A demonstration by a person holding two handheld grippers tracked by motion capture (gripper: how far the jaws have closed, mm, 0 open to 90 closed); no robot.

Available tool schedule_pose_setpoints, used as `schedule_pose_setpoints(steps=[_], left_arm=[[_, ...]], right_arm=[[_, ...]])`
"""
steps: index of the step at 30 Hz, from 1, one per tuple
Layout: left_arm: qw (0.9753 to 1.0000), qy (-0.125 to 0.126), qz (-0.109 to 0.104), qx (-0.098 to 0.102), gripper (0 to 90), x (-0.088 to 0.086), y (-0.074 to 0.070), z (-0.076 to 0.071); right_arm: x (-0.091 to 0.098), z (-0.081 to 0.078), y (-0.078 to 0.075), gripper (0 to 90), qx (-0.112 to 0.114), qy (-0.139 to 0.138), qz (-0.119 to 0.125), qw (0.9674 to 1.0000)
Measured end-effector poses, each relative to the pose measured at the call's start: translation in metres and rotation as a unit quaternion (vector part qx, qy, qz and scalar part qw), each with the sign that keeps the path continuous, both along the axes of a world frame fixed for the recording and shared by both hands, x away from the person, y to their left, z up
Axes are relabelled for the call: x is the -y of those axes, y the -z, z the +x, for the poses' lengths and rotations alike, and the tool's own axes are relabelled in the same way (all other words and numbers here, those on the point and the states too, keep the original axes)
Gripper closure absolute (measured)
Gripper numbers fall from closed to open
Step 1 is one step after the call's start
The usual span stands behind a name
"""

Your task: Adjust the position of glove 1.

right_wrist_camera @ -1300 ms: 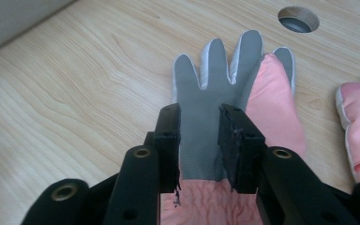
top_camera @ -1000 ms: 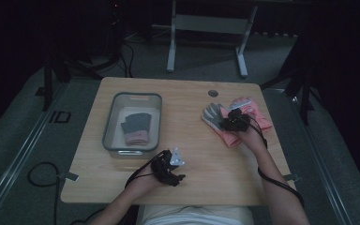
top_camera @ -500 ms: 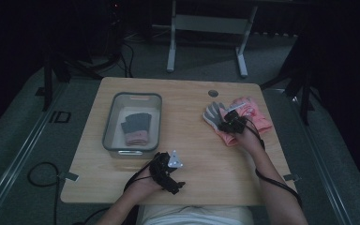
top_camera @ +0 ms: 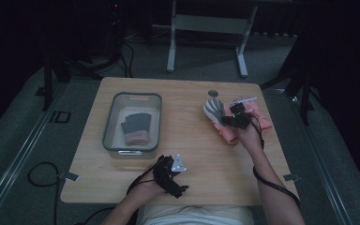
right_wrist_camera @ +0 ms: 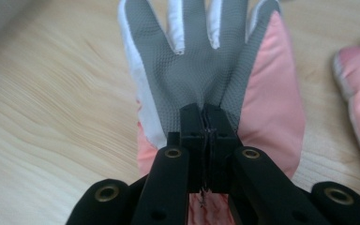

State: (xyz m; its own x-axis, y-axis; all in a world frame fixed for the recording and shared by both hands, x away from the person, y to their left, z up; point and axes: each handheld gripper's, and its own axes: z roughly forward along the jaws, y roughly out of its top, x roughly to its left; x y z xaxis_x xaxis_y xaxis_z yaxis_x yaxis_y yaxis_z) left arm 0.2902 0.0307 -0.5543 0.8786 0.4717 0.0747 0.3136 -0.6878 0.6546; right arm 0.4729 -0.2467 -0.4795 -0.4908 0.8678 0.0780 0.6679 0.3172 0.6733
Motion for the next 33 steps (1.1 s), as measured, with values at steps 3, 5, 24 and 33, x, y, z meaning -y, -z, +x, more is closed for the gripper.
schedule_pose_setpoints(steps=[3, 5, 24, 33], left_arm=[[1.0, -0.004, -0.007, 0.004, 2.3, 0.001, -0.002, -0.002], [1.0, -0.005, -0.005, 0.004, 2.3, 0.001, -0.002, -0.001], [0.9999, 0.007, -0.007, 0.008, 2.1, -0.001, -0.002, -0.001], [0.9999, 0.013, -0.007, 0.007, 2.1, -0.002, -0.002, -0.002]], right_arm=[[-0.001, -0.015, -0.024, 87.8, 0.019, 0.027, 0.039, 0.9987], [-0.004, -0.026, -0.037, 87.8, 0.031, 0.051, 0.054, 0.9967], [-0.058, -0.059, 0.007, 87.7, -0.001, 0.153, 0.003, 0.9883], [-0.081, -0.049, 0.039, 87.6, -0.035, 0.153, -0.001, 0.9877]])
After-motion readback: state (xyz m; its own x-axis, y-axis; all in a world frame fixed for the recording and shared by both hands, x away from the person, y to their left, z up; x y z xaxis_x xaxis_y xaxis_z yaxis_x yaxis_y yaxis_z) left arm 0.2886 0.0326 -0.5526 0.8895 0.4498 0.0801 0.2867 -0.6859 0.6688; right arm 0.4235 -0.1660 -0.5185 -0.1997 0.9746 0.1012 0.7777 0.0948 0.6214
